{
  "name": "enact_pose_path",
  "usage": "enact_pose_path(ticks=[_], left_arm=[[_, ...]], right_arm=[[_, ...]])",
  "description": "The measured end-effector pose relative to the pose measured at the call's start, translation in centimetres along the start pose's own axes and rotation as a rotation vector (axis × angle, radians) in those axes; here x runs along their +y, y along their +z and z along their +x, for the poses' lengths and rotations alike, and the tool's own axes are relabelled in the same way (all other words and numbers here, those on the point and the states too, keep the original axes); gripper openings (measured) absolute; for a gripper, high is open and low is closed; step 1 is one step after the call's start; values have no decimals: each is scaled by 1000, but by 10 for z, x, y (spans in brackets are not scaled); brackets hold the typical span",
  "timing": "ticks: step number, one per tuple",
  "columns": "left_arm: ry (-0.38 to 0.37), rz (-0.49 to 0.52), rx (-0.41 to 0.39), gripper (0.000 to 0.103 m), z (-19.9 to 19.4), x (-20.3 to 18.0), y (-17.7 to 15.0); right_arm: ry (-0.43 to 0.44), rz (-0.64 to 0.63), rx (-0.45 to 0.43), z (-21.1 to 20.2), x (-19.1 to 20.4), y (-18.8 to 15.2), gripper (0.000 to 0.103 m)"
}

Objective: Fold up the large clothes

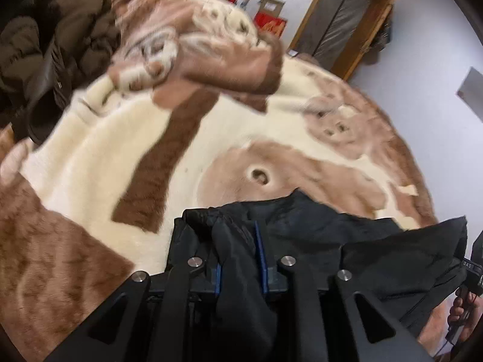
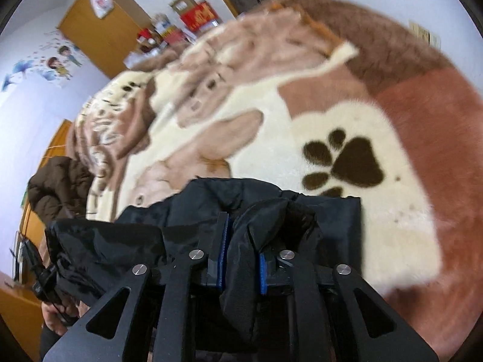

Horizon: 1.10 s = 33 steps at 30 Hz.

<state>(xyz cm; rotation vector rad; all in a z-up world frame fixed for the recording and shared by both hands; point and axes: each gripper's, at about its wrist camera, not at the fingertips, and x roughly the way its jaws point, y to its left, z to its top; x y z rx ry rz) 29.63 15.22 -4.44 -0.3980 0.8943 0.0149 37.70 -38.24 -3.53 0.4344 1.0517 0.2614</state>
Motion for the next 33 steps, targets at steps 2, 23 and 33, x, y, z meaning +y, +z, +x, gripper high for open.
enact_pose_path(ticks=[2,23,33], left_arm=[[11,-9,16,22,20,2,-5],[-74,-27,-13,69,-12,-8,13],[-66,17,-140,85,-61,-12,19]], right_arm=[[-5,24,27,23,-10,-2,18],[163,44,14,-33,-1,17,55],[272,124,-28,-51,-3,14,62]])
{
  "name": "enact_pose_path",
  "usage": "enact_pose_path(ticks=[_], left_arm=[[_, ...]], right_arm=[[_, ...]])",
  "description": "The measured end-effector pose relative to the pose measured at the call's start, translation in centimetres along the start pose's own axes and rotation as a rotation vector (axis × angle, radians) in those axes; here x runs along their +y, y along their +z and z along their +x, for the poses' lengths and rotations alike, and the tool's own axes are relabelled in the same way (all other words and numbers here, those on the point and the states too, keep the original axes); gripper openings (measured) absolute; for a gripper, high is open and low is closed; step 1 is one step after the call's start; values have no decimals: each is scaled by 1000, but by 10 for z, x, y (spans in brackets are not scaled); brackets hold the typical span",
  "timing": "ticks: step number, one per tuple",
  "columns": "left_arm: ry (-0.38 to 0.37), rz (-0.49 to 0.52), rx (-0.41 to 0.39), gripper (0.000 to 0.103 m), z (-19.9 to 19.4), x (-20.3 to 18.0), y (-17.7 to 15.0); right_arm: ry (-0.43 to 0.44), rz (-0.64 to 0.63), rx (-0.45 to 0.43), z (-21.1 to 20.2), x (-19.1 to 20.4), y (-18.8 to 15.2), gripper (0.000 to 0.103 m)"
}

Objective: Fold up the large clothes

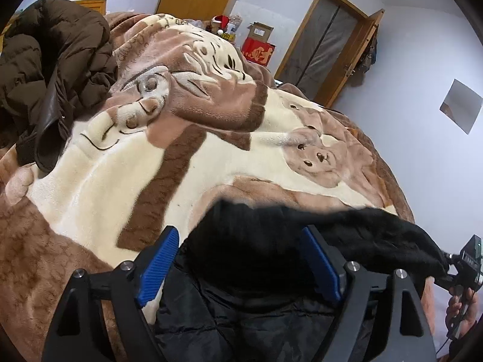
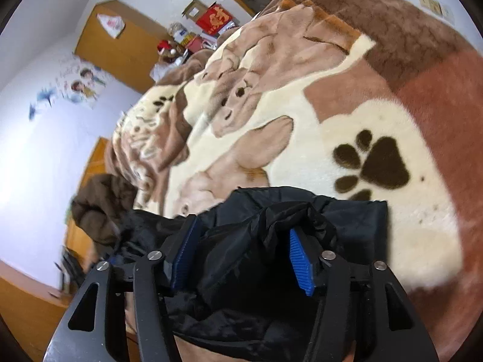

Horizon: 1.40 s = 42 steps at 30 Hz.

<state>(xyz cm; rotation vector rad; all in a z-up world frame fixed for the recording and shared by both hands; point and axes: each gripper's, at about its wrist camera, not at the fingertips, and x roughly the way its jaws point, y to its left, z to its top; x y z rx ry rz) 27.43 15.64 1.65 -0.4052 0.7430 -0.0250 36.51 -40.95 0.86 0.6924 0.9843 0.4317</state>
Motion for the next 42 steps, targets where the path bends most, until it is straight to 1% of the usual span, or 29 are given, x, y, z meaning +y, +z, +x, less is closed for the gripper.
enact_pose_path(ticks=[1,3,7,8,10,13,15,18,20,21,22,23,25,28,30,32,33,35,38,40,42], left_arm=[[-1,5,5,85,1,-2,-2],[-13,11,15,85,3,-7,-9],[-41,49,51,85,12,-25,-27],[-47,61,61,85,15,-29,-32],[-58,84,81,85,23,-40,-40],[-74,111,102,85,31,-54,-50],[-81,127,110,85,34,-61,-56],[-103,155,126,84,40,-75,-67],[-114,189,128,85,43,-83,-74],[-105,215,128,85,48,-88,-76],[-82,242,131,85,54,-93,-79],[-58,265,134,85,63,-96,-80],[-10,282,137,85,83,-96,-79],[16,255,159,85,103,-92,-69],[25,256,166,85,103,-94,-62],[28,284,130,85,95,-94,-55],[47,302,110,85,93,-91,-52],[107,318,96,85,98,-80,-44],[171,283,122,85,119,-54,-32],[199,258,132,88,132,-38,-29],[199,220,133,92,142,-26,-30]], right_arm=[[1,14,-9,0,-1,0,62],[-17,3,-22,-2,1,-2,62],[-41,-32,-85,-12,6,-4,62],[-54,-53,-114,-16,8,-3,62],[-75,-94,-142,-21,13,-4,62],[-98,-168,-161,-19,21,-11,62],[-114,-214,-153,-11,24,-20,62],[-164,-304,-95,17,30,-43,62],[-222,-380,-53,42,33,-61,62],[-245,-403,-41,51,31,-67,62],[-297,-436,-27,66,31,-72,62],[-342,-457,-25,76,29,-73,62],[-400,-480,-40,90,24,-69,62],[-438,-459,-42,101,15,-53,62],[-466,-460,-40,100,16,-48,62],[-477,-479,-50,94,22,-48,62],[-479,-498,-61,91,25,-49,62],[-505,-536,-68,95,29,-47,62],[-527,-523,-44,112,22,-35,62],[-571,-525,-27,128,11,-28,62],[-572,-502,-13,137,1,-24,62]])
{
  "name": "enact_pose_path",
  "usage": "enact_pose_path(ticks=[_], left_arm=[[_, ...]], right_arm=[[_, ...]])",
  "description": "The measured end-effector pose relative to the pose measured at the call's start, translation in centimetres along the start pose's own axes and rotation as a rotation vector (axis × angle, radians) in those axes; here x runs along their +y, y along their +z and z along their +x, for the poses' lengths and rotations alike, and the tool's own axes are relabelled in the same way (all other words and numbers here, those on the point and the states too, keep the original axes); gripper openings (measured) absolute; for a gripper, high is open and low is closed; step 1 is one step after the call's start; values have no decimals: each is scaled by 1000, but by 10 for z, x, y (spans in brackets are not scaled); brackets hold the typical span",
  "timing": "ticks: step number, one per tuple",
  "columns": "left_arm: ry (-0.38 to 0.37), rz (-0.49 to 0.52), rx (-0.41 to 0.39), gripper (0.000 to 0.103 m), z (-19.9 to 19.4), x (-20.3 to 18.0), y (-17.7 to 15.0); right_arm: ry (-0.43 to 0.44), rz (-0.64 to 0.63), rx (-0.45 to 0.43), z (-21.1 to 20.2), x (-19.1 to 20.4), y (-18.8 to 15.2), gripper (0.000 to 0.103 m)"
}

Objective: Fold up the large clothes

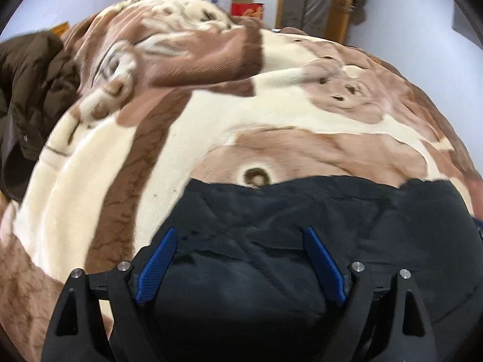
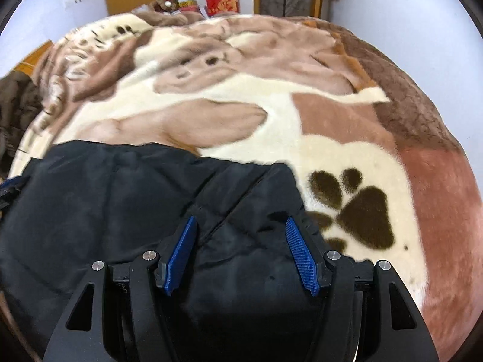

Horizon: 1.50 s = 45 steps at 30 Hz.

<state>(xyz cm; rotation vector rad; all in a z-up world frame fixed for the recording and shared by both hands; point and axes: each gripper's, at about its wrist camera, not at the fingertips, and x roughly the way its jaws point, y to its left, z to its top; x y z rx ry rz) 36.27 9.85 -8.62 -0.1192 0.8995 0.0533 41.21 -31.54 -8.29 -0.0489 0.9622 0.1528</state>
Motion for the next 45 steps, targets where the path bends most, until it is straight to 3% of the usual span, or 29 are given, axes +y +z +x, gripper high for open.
enact_pose_path(ticks=[6,15,18,22,27,29,31,33,39,45], left_arm=[[-22,-70,-24,97,23,9,-13],[29,-49,-6,97,25,2,-9],[23,-41,-5,95,1,1,-2],[-22,-32,-95,94,-52,-3,1],[-167,34,-171,94,-100,-46,-13],[-208,101,-148,94,-95,-75,-24],[-202,144,-97,94,-77,-97,-32],[-204,136,-24,95,-51,-107,-39],[-150,160,-21,96,-17,-115,-41],[-129,166,-33,97,-9,-123,-46]], right_arm=[[14,51,12,28,-8,-5,62],[8,58,28,34,-9,-3,63],[-15,45,33,14,-8,1,63],[12,50,-69,-44,-9,2,62],[112,11,-164,-100,20,-17,63],[135,-34,-132,-95,41,-27,63],[130,-62,-82,-77,53,-31,62],[115,-68,-40,-55,56,-34,62],[110,-66,-28,-15,49,-33,63],[103,-68,-44,-7,49,-37,63]])
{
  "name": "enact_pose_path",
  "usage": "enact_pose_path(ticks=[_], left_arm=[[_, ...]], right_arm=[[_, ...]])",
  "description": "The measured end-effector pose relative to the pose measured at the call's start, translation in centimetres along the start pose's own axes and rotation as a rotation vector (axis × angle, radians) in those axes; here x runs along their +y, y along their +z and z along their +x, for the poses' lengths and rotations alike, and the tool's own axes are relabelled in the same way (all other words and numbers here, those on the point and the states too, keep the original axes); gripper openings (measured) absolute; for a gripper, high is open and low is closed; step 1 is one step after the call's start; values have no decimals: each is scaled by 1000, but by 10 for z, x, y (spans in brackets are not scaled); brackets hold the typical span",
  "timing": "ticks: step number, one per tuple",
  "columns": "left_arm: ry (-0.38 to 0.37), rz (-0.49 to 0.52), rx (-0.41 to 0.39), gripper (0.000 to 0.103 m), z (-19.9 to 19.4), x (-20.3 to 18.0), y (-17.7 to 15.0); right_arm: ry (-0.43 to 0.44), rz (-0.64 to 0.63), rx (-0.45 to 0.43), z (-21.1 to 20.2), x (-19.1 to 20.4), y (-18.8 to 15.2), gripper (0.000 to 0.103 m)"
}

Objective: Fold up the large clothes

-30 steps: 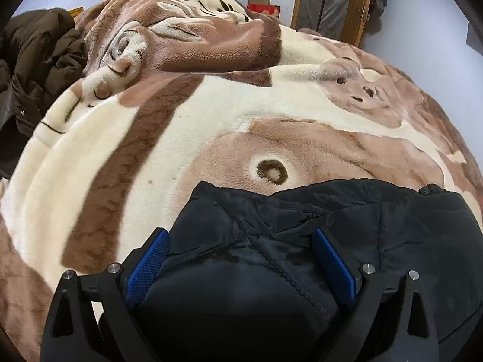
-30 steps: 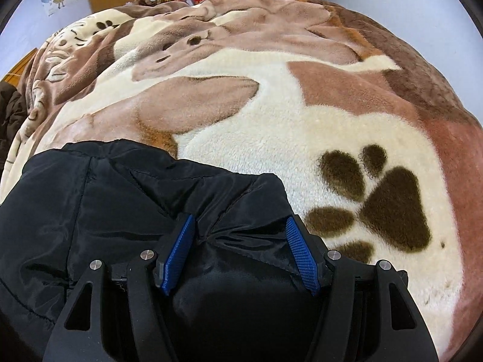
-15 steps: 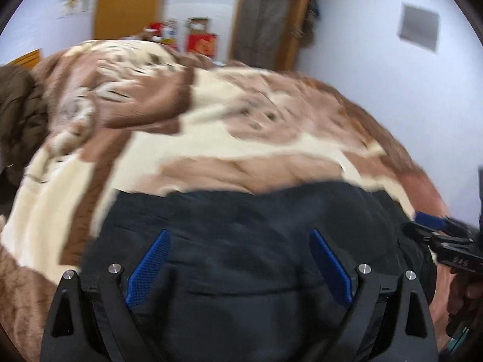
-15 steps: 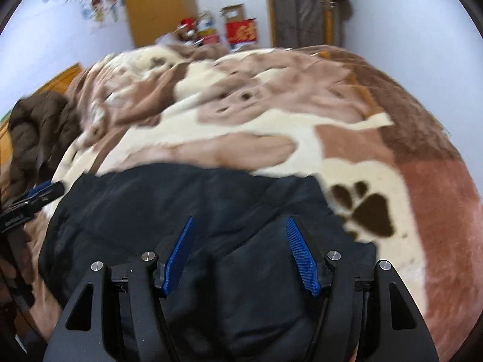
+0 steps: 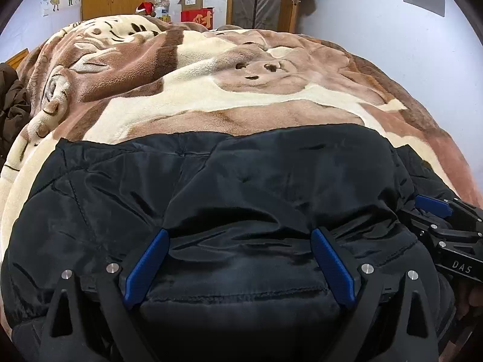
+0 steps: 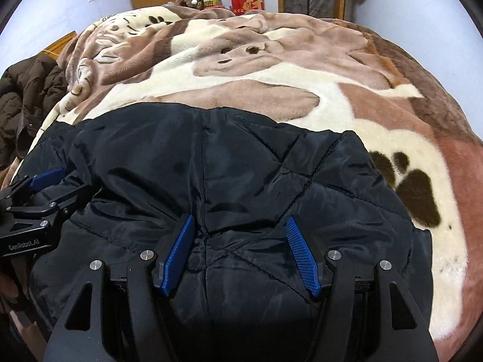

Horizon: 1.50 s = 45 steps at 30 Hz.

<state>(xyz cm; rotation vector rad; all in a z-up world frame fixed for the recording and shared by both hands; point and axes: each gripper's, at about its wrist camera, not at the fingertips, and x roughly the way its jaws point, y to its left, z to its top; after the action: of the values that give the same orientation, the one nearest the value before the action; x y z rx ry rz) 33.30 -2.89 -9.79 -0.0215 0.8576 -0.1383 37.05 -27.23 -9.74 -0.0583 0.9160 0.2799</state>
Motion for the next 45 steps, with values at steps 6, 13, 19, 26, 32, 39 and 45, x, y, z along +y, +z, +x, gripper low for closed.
enact_pose_path(ticks=[6,13,19,26,32,39,45], left_arm=[[-20,-9,24,94,-10,3,6],[33,-25,-31,91,-38,46,22],[66,-12,-24,91,-8,55,8],[61,-26,-33,92,1,59,6],[66,-25,-39,92,2,58,4],[65,-10,-13,90,-15,59,10],[90,-51,-71,89,-59,97,5]], right_arm=[[22,15,-8,-10,-3,1,63],[-65,32,-78,-49,-29,4,63],[-106,73,-42,-18,-51,-4,63],[-119,59,-38,-7,-51,-5,63],[-114,62,-47,-4,-53,-8,63],[-132,44,-22,-6,-50,-5,63],[-161,27,-13,-36,-45,5,63]])
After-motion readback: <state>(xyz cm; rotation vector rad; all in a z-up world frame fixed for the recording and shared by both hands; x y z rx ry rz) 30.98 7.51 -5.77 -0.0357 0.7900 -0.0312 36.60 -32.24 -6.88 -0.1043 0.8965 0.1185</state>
